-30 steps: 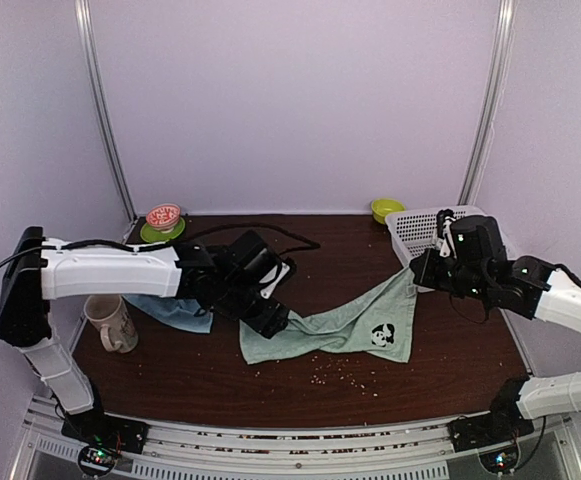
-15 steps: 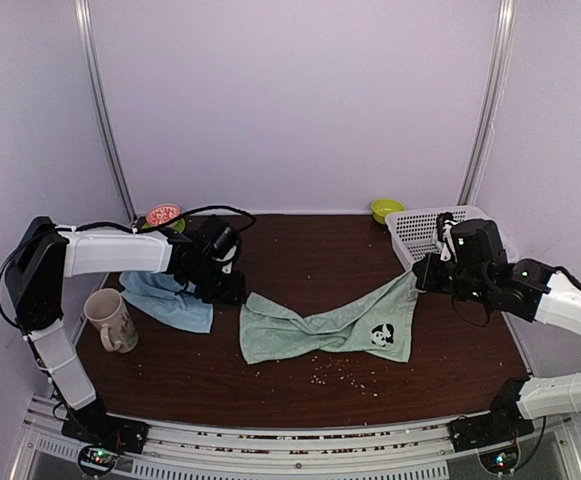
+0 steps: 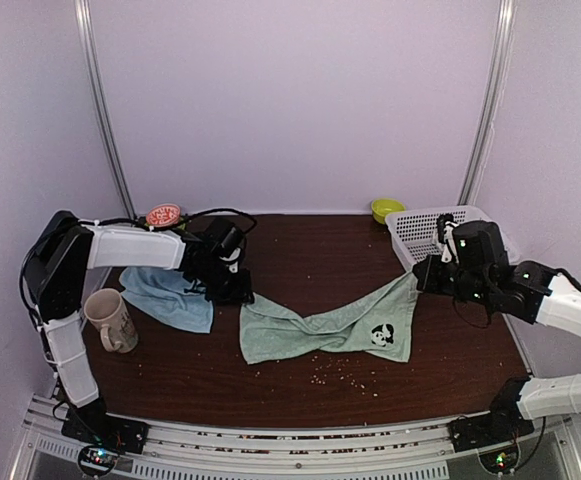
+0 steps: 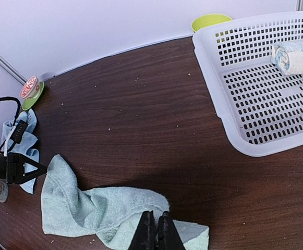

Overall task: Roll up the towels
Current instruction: Pick up the towel from the center of the board.

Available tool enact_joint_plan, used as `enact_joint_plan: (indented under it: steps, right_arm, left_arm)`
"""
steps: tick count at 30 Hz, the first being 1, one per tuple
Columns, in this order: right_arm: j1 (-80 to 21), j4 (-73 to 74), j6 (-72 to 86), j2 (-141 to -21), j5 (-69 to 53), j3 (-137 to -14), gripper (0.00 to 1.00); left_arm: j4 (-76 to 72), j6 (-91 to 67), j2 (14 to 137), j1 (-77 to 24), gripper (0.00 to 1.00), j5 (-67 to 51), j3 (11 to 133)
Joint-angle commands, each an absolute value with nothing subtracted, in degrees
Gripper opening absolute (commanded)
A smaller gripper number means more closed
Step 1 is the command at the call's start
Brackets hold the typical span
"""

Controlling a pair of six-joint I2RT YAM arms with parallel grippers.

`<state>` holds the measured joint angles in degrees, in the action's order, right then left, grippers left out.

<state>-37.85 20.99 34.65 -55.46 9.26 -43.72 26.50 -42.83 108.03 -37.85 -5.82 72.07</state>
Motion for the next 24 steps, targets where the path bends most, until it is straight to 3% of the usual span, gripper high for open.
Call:
enact_joint_plan:
  steps: [1, 14, 24]
  right_arm:
    - [-37.35, 19.56, 34.22, -54.58, 9.02, -43.33, 0.0]
    - [-37.35, 19.67, 34.19, -53.89, 8.24, -43.52, 0.0]
    - [-37.35, 19.96, 34.15, -53.27, 8.67, -43.7, 0.0]
  left_arm:
    - [24.78, -43.65, 109.43, -37.2, 0.34, -7.07, 74.53]
    - [24.0, -43.71, 112.81, -36.74, 0.28, -8.88, 75.93]
    - [23.23, -43.68, 110.5, -36.74, 0.0, -8.78, 74.84]
